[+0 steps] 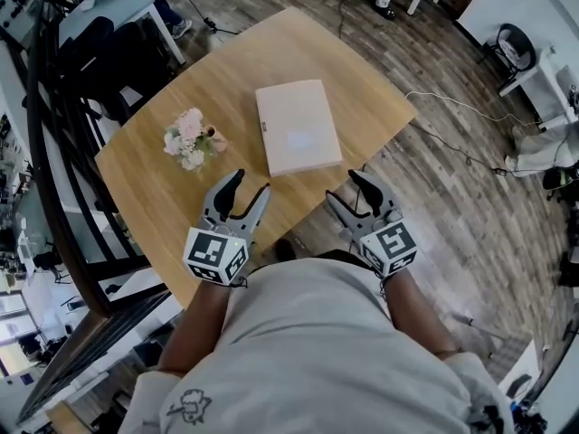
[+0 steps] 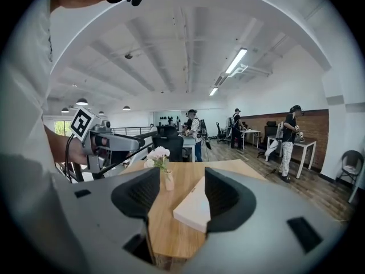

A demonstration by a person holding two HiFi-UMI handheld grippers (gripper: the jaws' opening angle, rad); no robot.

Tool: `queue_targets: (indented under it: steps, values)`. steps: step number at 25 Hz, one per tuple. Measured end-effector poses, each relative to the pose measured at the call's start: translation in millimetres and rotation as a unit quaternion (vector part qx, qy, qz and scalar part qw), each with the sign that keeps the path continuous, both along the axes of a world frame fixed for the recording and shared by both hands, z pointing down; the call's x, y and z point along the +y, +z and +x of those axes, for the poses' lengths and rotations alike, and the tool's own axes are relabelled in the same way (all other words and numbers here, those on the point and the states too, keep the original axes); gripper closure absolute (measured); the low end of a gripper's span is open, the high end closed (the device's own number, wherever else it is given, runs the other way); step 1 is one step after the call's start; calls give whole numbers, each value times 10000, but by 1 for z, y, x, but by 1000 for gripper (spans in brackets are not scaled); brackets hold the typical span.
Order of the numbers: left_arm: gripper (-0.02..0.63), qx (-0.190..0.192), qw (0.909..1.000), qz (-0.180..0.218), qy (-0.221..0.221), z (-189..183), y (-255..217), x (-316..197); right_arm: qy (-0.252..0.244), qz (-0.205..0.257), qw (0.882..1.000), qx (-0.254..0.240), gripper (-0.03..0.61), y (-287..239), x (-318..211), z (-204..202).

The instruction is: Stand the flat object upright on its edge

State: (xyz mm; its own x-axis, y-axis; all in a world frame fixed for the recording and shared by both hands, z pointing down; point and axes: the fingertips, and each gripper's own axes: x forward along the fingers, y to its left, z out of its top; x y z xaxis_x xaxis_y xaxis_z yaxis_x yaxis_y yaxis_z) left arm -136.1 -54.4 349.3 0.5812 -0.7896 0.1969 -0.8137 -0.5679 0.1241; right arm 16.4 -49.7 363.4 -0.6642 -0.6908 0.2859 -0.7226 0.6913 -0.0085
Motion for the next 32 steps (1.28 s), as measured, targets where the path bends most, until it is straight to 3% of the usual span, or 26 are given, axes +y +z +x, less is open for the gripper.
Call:
queue_targets:
  steps: [5, 14, 22, 32]
  values:
    - [396, 53, 9999, -108, -39, -18, 9, -8, 53, -82, 9999, 60, 325, 6, -11, -9]
    - [396, -4, 9994, -331, 22, -15, 22, -23, 128, -399, 9991, -119, 325, 24, -39, -4]
    - [396, -70, 9984, -546, -110, -4, 37, -51, -94, -627, 9979, -90, 325, 42, -77, -3]
    - [394, -165, 9932, -1083, -396, 10, 75, -106, -346, -1108, 9931, 171, 318, 84, -139, 16]
